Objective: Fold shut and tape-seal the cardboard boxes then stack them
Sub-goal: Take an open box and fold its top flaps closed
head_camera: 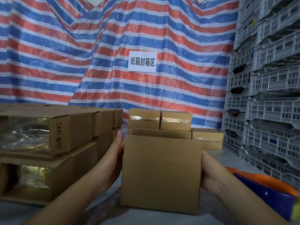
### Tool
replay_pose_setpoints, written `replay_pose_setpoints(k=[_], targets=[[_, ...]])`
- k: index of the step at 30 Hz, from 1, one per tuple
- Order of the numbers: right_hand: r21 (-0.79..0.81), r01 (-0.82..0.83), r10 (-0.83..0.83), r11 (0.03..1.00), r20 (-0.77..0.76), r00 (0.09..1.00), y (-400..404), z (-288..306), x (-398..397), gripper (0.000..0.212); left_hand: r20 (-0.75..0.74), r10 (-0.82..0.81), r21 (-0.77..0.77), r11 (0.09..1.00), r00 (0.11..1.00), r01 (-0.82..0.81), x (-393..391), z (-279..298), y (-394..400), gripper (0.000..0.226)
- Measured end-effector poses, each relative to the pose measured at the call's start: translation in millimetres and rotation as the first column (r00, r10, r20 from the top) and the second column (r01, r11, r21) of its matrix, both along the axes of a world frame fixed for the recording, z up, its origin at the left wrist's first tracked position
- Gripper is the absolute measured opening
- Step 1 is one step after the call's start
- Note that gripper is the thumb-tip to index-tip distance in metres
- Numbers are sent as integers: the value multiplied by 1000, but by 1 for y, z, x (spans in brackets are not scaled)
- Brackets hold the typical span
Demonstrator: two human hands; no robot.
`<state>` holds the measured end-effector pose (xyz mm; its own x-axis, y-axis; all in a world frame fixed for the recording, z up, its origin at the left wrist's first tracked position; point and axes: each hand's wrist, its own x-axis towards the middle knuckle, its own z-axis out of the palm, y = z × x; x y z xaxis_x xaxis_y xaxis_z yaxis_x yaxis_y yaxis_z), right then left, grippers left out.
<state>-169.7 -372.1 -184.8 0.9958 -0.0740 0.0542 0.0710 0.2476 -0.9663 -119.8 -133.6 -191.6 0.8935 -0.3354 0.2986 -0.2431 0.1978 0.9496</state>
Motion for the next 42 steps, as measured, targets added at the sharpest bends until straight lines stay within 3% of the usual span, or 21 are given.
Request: replay_pose_setpoints(k=[5, 8, 13, 17, 23, 25, 29, 34, 38, 42], targets=[[35, 26, -28, 999, 48, 998, -4, 0, 4, 17, 64, -9, 101, 995, 998, 2, 9, -1, 5, 71], [29, 62, -64, 998, 48, 997, -3, -2, 8, 24, 56, 18, 164, 986, 998, -27, 11, -2, 4, 62], [50, 68, -71, 996, 60, 996, -4, -4, 12, 33, 13, 71, 144, 987, 997, -72, 12, 1, 4, 41], [105, -15, 8, 994, 70, 998, -8, -2, 12, 53, -35, 115, 143, 984, 993, -109, 10, 2, -1, 33], [-40, -105, 107, 994, 49, 993, -15, 2, 10, 53, -99, 149, 67, 987, 984, -143, 9, 4, -8, 17], [-58, -117, 120, 991, 41, 992, -16, 4, 10, 51, -114, 169, 36, 986, 979, -166, 10, 3, -9, 22], [-67, -130, 133, 989, 42, 990, -17, 4, 11, 58, -47, 115, -45, 992, 992, -117, 12, 3, -8, 57], [-38, 40, -31, 998, 204, 978, -14, 2, 16, 87, 86, 113, -38, 993, 990, -110, 14, 2, -2, 84], [-64, 33, -9, 997, 335, 942, -14, 2, 16, 72, 170, 187, -4, 982, 968, -189, 13, 3, 1, 83], [-134, 72, -23, 988, 336, 942, -17, -1, 15, 42, 232, 235, 77, 963, 944, -259, 12, 1, 2, 56]])
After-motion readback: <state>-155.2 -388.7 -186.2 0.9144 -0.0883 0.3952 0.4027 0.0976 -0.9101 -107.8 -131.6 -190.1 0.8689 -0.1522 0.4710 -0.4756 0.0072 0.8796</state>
